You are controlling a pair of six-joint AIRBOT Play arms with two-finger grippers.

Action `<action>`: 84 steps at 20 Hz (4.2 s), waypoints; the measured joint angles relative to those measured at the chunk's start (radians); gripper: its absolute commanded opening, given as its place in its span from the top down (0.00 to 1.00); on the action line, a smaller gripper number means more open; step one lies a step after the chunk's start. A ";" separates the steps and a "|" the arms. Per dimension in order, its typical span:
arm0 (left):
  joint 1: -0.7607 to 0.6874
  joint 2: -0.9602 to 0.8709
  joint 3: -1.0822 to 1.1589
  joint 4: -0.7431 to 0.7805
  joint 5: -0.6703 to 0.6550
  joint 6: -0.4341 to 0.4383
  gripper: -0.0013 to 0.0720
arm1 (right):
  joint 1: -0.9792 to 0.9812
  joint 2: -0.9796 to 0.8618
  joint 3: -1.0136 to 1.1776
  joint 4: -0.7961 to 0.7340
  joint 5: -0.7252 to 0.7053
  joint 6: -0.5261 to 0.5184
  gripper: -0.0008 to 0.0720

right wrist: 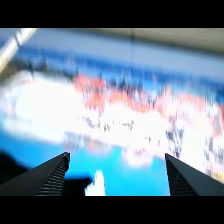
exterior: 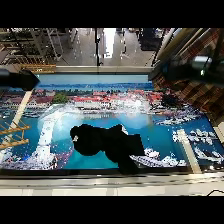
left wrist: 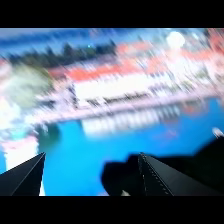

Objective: Fold the clothes and pants, and hang the long-sleeved shirts on hangers.

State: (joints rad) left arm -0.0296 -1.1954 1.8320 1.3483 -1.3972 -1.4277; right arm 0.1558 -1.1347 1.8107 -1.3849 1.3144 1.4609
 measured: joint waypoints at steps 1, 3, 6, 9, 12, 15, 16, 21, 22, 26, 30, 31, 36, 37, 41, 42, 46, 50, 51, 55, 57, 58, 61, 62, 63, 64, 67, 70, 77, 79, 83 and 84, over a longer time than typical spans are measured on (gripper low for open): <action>0.000 -0.015 0.000 -0.042 -0.032 0.008 0.09 | 0.000 0.000 -0.019 -0.014 0.087 -0.009 0.07; -0.006 -0.052 0.000 -0.105 -0.082 0.023 0.13 | 0.000 -0.001 -0.074 -0.034 0.213 -0.039 0.09; -0.058 -0.089 -0.024 -0.099 -0.142 0.050 0.20 | -0.020 0.011 -0.185 -0.101 0.305 -0.073 0.08; -0.149 -0.077 -0.148 0.019 -0.164 0.062 0.16 | -0.091 0.059 -0.335 -0.096 0.319 -0.117 0.08; -0.230 -0.008 -0.404 0.095 -0.125 0.101 0.09 | -0.164 0.153 -0.552 0.031 0.287 -0.203 0.08; -0.267 0.109 -0.725 0.035 0.048 0.191 0.09 | -0.182 0.272 -0.823 0.172 0.256 -0.287 0.08; -0.274 0.154 -0.832 -0.013 0.128 0.238 0.09 | -0.166 0.307 -0.913 0.224 0.241 -0.308 0.08; -0.311 0.220 -1.123 -0.203 0.423 0.405 0.09 | 0.057 0.364 -1.231 0.328 0.029 -0.329 0.13; -0.328 0.206 -1.142 -0.221 0.465 0.428 0.09 | 0.111 0.350 -1.254 0.332 -0.033 -0.329 0.13; -0.416 0.117 -1.174 -0.280 0.626 0.494 0.11 | 0.298 0.206 -1.277 0.346 -0.261 -0.325 0.29; -0.458 0.012 -1.130 -0.308 0.714 0.515 0.33 | 0.378 0.013 -1.195 0.360 -0.375 -0.327 0.42; -0.462 -0.021 -1.110 -0.314 0.729 0.518 0.64 | 0.387 -0.027 -1.169 0.366 -0.387 -0.330 0.72; -0.446 -0.123 -1.042 -0.330 0.737 0.483 0.98 | 0.404 -0.108 -1.069 0.275 -0.355 -0.255 0.96; -0.424 -0.113 -1.027 -0.331 0.707 0.474 0.98 | 0.399 -0.098 -1.049 0.205 -0.333 -0.210 0.96; -0.270 0.047 -0.846 -0.314 0.468 0.466 0.98 | 0.354 0.056 -0.850 -0.152 -0.129 -0.066 0.96; -0.227 0.099 -0.767 -0.317 0.403 0.465 0.98 | 0.348 0.113 -0.768 -0.219 -0.072 -0.054 0.96; -0.060 0.286 -0.355 -0.449 0.179 0.452 0.98 | 0.336 0.334 -0.341 -0.332 0.084 -0.040 0.96; 0.043 0.392 0.014 -0.587 0.132 0.396 0.98 | 0.332 0.425 0.069 -0.205 0.050 -0.106 0.96; 0.055 0.405 0.073 -0.603 0.155 0.385 0.98 | 0.332 0.423 0.130 -0.190 0.011 -0.125 0.96; 0.076 0.333 0.128 -0.566 0.223 0.314 0.98 | 0.330 0.311 0.220 -0.273 -0.089 -0.166 0.96; 0.080 0.232 0.084 -0.529 0.231 0.277 0.98 | 0.308 0.180 0.189 -0.318 -0.092 -0.173 0.96; 0.080 0.172 0.055 -0.514 0.232 0.266 0.98 | 0.286 0.109 0.165 -0.322 -0.092 -0.172 0.96; 0.082 -0.056 -0.032 -0.469 0.237 0.263 0.98 | 0.187 -0.151 0.068 -0.275 -0.133 -0.163 0.72; 0.083 -0.146 -0.050 -0.454 0.250 0.278 0.97 | 0.156 -0.235 0.043 -0.248 -0.182 -0.164 0.47; 0.083 -0.229 -0.062 -0.443 0.279 0.294 0.90 | 0.127 -0.328 0.024 -0.216 -0.240 -0.165 0.14; 0.085 -0.315 -0.068 -0.436 0.327 0.307 0.57 | 0.104 -0.416 0.013 -0.185 -0.312 -0.166 0.11; 0.122 -0.500 -0.038 -0.401 0.404 0.294 0.01 | 0.040 -0.593 0.027 -0.124 -0.430 -0.156 0.12; 0.224 -0.566 0.017 -0.256 0.269 0.179 0.03 | -0.080 -0.636 0.042 -0.061 -0.313 -0.117 0.12; 0.451 -0.393 -0.310 -0.123 -0.064 0.034 0.00 | -0.449 -0.337 -0.446 0.268 0.051 -0.157 0.11; 0.470 -0.270 -0.539 -0.164 -0.017 0.072 0.00 | -0.506 -0.214 -0.687 0.333 0.077 -0.216 0.11; 0.485 -0.117 -0.892 -0.280 0.068 0.196 0.01 | -0.564 -0.102 -1.004 0.417 0.059 -0.318 0.11; 0.482 -0.103 -0.946 -0.302 0.076 0.223 0.01 | -0.571 -0.097 -1.046 0.425 0.056 -0.337 0.11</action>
State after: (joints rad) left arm 0.4526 -1.2984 0.8856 1.0462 -1.3212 -1.2049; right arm -0.4156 -1.2312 0.7647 -0.9604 1.3708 1.1236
